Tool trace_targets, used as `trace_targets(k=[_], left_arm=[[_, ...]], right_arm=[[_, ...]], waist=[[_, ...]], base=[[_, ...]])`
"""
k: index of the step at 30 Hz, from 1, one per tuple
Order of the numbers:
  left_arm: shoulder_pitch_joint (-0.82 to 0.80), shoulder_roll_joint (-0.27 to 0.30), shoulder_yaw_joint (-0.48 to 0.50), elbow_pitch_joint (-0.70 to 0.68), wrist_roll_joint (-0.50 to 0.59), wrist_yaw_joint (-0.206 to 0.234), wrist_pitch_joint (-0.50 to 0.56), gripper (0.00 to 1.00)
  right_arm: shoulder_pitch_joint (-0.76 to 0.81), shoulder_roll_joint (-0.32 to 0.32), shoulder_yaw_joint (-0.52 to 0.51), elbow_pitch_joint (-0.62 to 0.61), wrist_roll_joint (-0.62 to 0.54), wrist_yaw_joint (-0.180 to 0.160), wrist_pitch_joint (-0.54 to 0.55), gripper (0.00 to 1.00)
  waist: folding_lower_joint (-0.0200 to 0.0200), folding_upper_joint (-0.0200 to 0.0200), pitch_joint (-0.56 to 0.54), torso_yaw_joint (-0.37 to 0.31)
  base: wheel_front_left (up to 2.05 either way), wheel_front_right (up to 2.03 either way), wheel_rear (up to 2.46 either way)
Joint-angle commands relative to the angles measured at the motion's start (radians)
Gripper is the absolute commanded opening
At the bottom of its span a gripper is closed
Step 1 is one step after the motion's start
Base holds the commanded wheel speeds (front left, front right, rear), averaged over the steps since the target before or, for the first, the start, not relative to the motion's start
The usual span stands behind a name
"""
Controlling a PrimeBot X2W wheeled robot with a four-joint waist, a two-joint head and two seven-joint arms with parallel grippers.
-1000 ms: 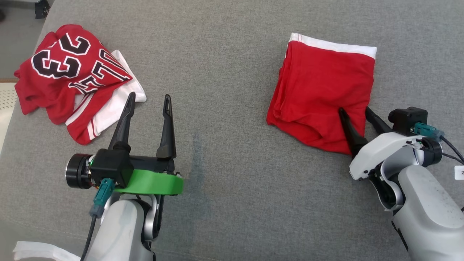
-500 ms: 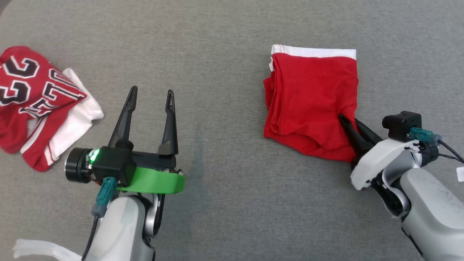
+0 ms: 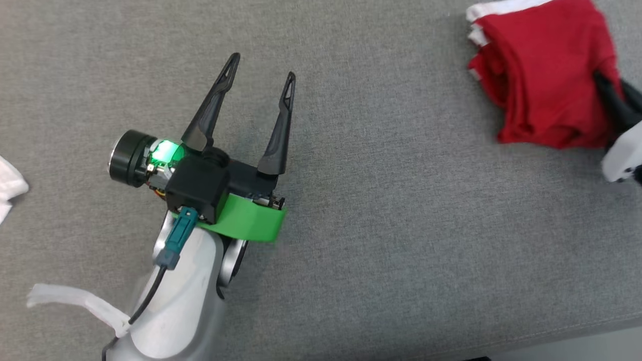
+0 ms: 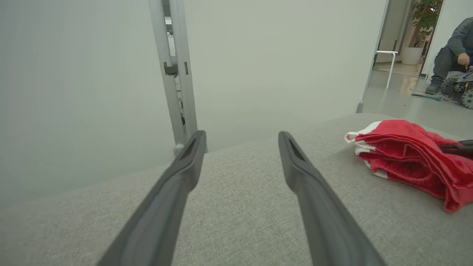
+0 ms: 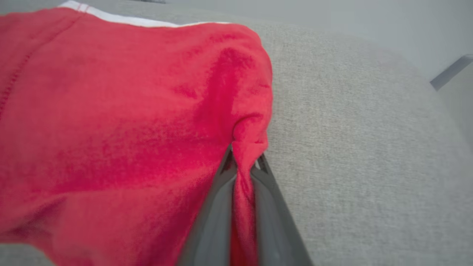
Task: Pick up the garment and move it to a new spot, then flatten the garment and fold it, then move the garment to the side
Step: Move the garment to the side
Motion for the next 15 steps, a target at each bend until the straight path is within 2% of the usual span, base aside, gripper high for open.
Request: trace_targets(k=[1,7,13,14,15], left_arm=[[-0.033,0.01,-0.007,-0.009,0.008,-0.007,0.006,1.0],[-0.09,0.007,-0.038,-0.042,0.014,-0.011,0.014,1.0],[-0.123,0.005,-0.061,-0.064,0.024,-0.011,0.019,1.0],[-0.126,0.007,-0.062,-0.065,0.025,-0.011,0.021,1.0],[-0.129,0.009,-0.063,-0.066,0.026,-0.01,0.022,1.0]], right_arm=[[-0.033,-0.028,-0.01,0.025,0.017,-0.002,-0.015,0.0],[-0.109,-0.13,-0.069,0.153,0.066,-0.002,-0.05,0.0],[-0.186,-0.132,-0.119,0.26,0.071,-0.002,-0.076,0.0],[-0.195,-0.125,-0.122,0.275,0.067,-0.002,-0.077,0.37],[-0.205,-0.121,-0.128,0.294,0.065,-0.002,-0.079,0.64]], waist=[[-0.0001,0.0,0.113,-0.045],[-0.0001,0.0,0.177,-0.023],[-0.0001,0.0,0.207,-0.016],[-0.0001,0.0,0.208,-0.017],[-0.0001,0.0,0.209,-0.018]], base=[[0.0,0.0,0.0],[0.0,0.0,0.0],[0.0,0.0,0.0],[0.0,0.0,0.0],[0.0,0.0,0.0]])
